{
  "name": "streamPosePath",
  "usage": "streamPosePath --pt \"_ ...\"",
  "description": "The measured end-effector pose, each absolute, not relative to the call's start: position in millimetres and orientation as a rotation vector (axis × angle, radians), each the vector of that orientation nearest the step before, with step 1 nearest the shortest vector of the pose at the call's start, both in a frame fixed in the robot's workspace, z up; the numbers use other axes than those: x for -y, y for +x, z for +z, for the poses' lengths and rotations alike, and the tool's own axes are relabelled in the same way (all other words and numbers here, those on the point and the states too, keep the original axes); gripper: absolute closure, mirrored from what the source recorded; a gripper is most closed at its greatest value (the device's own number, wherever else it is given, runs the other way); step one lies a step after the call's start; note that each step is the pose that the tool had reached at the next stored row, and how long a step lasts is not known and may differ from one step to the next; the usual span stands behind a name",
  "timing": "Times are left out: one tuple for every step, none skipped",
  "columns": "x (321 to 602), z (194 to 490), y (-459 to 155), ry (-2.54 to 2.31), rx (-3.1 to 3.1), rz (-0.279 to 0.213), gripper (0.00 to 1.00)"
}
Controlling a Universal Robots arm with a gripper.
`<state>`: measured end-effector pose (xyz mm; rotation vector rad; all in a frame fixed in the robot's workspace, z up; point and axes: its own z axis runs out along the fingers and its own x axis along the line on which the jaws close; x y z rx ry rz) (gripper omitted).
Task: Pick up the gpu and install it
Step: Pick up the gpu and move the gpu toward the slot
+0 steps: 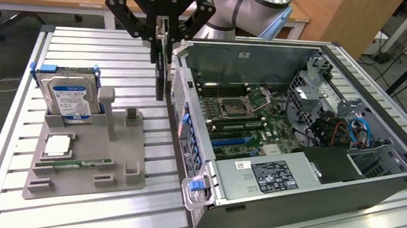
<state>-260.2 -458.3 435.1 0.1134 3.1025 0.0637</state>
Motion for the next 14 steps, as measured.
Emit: streamPosePath --pt "458.3 435.1 -259.8 0.113 -3.102 0.064 0.74" --pt "458.3 435.1 -259.4 0.113 -3.102 0.064 0.74" --pt "458.3 435.1 -258.9 0.113 -3.102 0.064 0.74" --pt "458.3 435.1 -258.5 0.113 -3.102 0.064 0.74" --pt "458.3 435.1 -257.9 0.113 -3.102 0.064 0.74" --pt "458.3 435.1 -257.3 0.113 -3.102 0.064 0.74" --pt "458.3 435.1 -256.7 0.113 -3.102 0.064 0.74" --pt "458.3 435.1 -256.2 0.113 -3.102 0.064 0.74" --pt "458.3 435.1 -255.7 0.113 -3.102 0.064 0.74" --pt "458.3 435.1 -255.2 0.113 -3.102 0.064 0.74" --pt "458.3 435.2 -254.7 0.113 -3.102 0.064 0.74" --pt "458.3 435.1 -254.2 0.113 -3.102 0.064 0.74" --pt "458.3 435.1 -253.8 0.113 -3.102 0.064 0.74" --pt "458.3 435.1 -253.3 0.113 -3.102 0.064 0.74"
